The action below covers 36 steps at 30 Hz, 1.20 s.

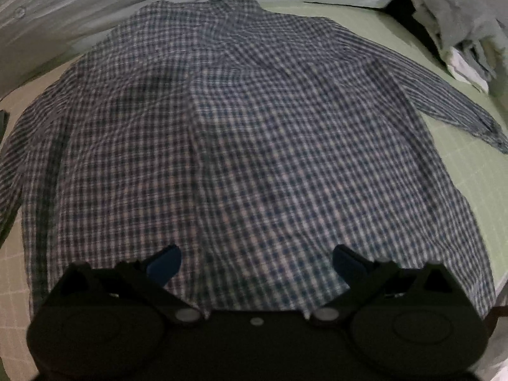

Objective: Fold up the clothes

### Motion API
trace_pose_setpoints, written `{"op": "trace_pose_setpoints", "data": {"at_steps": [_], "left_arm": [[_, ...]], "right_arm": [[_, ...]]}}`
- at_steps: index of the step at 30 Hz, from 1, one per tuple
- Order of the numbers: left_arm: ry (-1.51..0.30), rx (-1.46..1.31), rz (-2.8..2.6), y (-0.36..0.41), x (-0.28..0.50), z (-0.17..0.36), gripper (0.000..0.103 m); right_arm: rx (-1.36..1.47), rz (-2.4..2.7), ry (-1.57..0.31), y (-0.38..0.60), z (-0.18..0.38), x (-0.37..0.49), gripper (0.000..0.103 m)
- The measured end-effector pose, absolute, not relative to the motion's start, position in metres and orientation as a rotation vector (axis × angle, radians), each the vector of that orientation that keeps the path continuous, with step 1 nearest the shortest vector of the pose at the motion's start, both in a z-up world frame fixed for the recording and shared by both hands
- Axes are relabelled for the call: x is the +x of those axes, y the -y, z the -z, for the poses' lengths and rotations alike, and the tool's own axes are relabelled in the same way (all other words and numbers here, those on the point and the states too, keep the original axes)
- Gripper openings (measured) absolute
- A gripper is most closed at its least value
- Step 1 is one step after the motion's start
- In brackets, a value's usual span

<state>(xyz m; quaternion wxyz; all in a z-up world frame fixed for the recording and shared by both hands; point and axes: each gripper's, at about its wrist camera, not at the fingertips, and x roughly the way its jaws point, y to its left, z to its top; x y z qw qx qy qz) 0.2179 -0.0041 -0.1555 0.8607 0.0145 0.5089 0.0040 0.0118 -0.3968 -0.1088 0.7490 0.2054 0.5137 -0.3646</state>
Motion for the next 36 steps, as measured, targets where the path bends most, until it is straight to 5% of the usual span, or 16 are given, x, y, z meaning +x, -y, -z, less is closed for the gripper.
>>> {"op": "trace_pose_setpoints", "data": {"at_steps": [6,14,23,26,30,36], "left_arm": [[-1.042,0.009,0.063,0.013,0.216,0.14,0.012],[-0.917,-0.031,0.239,0.074,0.195,0.076,0.011],[-0.866,-0.048,0.626,0.245,0.103,0.017,0.012],[-0.886,-0.071,0.716,0.296,0.066,0.012,0.026],[-0.927,-0.006,0.639,0.327,0.041,0.015,0.069],[-0.977,-0.012,0.386,0.272,0.042,0.035,0.074]], "right_arm": [[0.479,0.818,-1.081,0.404,0.103,-0.01,0.103],[0.55,0.83,-1.001,0.424,0.096,-0.038,0.103],[0.608,0.835,-0.931,0.47,0.091,-0.099,0.103],[0.616,0.848,-0.917,0.492,0.089,-0.122,0.103],[0.606,0.858,-0.904,0.518,0.085,-0.148,0.103],[0.512,0.814,-0.885,0.522,0.084,-0.149,0.102]]}}
